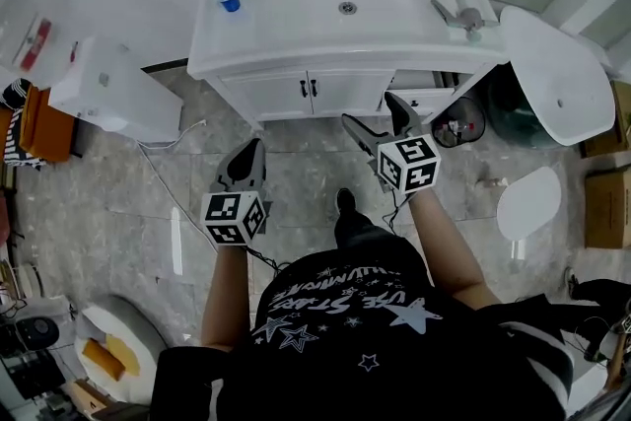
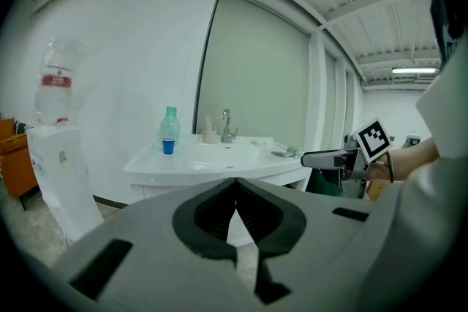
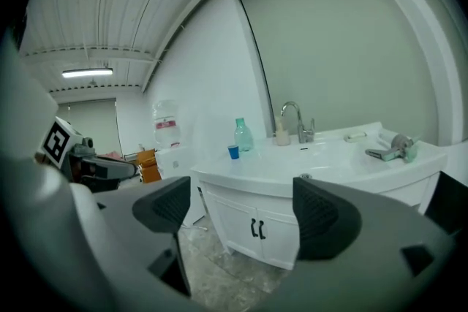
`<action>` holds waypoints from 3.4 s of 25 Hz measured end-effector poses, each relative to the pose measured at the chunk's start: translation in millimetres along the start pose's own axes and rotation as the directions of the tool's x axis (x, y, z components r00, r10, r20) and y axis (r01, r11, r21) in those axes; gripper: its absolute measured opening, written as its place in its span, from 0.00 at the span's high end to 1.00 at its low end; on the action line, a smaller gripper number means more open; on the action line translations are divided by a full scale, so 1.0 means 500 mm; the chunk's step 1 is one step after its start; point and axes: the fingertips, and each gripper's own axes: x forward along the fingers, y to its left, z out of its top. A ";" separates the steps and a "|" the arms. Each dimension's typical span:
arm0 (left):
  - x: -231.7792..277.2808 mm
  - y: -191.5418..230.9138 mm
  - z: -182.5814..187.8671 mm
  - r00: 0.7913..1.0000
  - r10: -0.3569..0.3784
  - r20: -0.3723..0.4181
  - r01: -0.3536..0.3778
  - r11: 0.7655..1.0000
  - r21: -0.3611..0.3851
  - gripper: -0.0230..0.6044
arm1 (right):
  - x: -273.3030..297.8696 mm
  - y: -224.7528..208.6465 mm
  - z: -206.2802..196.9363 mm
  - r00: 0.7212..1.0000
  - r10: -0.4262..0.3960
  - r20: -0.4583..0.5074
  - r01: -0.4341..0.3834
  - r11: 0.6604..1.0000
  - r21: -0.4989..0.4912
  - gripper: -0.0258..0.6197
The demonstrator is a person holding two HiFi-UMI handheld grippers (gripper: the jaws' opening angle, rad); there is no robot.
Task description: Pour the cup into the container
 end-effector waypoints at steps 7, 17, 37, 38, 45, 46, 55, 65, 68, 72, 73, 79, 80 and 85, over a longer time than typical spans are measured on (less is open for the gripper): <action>0.107 0.048 0.071 0.996 0.077 0.041 -0.077 0.997 0.001 0.95 | 0.111 -0.083 0.051 0.998 0.057 -0.005 -0.057 0.998 -0.024 0.30; 0.141 0.133 0.110 0.972 0.224 0.064 -0.223 0.974 -0.030 0.95 | 0.227 -0.101 0.082 0.985 0.168 -0.022 -0.170 0.984 -0.060 0.32; 0.195 0.315 0.130 0.955 0.282 0.090 -0.276 0.958 -0.078 0.95 | 0.454 0.000 0.103 0.954 0.282 -0.105 -0.296 0.944 -0.146 0.33; 0.202 0.334 0.135 0.954 0.284 0.092 -0.278 0.958 -0.076 0.95 | 0.476 0.007 0.106 0.951 0.287 -0.114 -0.302 0.941 -0.151 0.32; 0.260 0.484 0.154 0.954 0.289 0.079 -0.282 0.955 -0.095 0.95 | 0.640 0.055 0.124 0.937 0.311 -0.162 -0.336 0.927 -0.168 0.32; 0.271 0.504 0.159 0.955 0.288 0.077 -0.280 0.955 -0.094 0.95 | 0.663 0.059 0.127 0.935 0.313 -0.168 -0.341 0.924 -0.174 0.32; 0.367 0.645 0.203 0.964 0.257 0.067 -0.251 0.964 -0.089 0.95 | 0.841 0.076 0.166 0.934 0.308 -0.182 -0.342 0.916 -0.209 0.32; 0.451 0.760 0.224 0.976 0.214 0.050 -0.209 0.974 -0.081 0.94 | 0.989 0.089 0.153 0.937 0.280 -0.209 -0.329 0.910 -0.253 0.33; 0.469 0.783 0.219 0.979 0.199 0.042 -0.195 0.977 -0.084 0.95 | 1.023 0.093 0.130 0.933 0.271 -0.236 -0.330 0.905 -0.267 0.34; 0.484 0.806 0.214 0.983 0.184 0.032 -0.180 0.980 -0.086 0.95 | 1.059 0.096 0.104 0.930 0.254 -0.264 -0.328 0.900 -0.287 0.38; 0.487 0.811 0.212 0.983 0.180 0.028 -0.177 0.980 -0.087 0.95 | 1.067 0.098 0.097 0.928 0.255 -0.272 -0.331 0.899 -0.287 0.39; 0.501 0.835 0.197 0.987 0.160 0.006 -0.159 0.983 -0.090 0.95 | 1.105 0.109 0.071 0.922 0.248 -0.297 -0.335 0.895 -0.294 0.39; 0.503 0.838 0.196 0.987 0.158 0.004 -0.157 0.983 -0.091 0.94 | 1.112 0.111 0.069 0.921 0.248 -0.299 -0.337 0.894 -0.295 0.39; 0.516 0.848 0.191 0.989 0.148 -0.005 -0.148 0.984 -0.095 0.95 | 1.141 0.115 0.060 0.918 0.252 -0.306 -0.338 0.901 -0.273 0.40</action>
